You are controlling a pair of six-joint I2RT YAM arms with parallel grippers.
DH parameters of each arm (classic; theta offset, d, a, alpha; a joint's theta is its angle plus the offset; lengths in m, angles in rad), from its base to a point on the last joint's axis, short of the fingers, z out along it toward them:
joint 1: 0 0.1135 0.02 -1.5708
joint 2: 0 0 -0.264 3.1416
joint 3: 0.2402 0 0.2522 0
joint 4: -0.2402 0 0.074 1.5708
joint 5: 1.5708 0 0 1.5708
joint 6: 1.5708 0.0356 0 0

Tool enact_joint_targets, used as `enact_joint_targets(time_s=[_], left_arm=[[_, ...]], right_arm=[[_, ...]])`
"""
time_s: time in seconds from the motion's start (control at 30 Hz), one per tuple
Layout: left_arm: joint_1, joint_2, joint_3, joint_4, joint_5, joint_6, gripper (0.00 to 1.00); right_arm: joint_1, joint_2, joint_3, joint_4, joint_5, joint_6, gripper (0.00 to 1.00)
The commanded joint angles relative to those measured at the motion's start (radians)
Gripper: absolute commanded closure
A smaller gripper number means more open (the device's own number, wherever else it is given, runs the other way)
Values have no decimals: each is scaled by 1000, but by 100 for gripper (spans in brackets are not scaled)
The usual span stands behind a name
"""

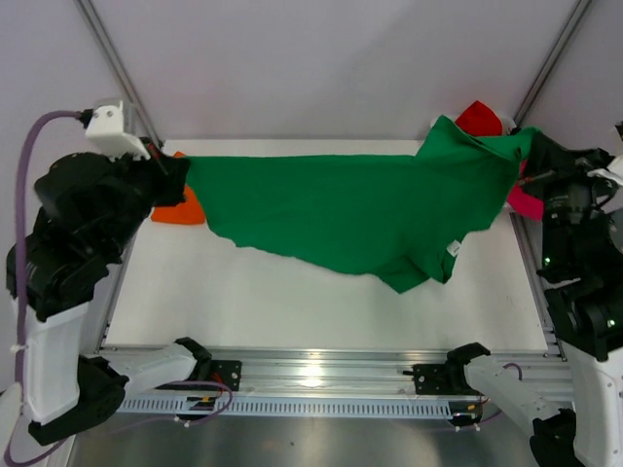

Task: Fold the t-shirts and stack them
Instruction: Flatten the tshirt out

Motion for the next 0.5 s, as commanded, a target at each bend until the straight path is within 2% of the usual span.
enact_joint_targets(time_s=[0.0,0.2,0.47], left_arm=[[-2,-71,29,-9,9,-14,99],[-2,-148,60,-13,55,-14,99],[-2,-211,85,-27,44,-25,99]], right_arm=[[0,-42,74,-4,24,-30,100],[-9,-66,157,-21,-14,-27,100],[-52,-65,268,-67,-125,35,100]])
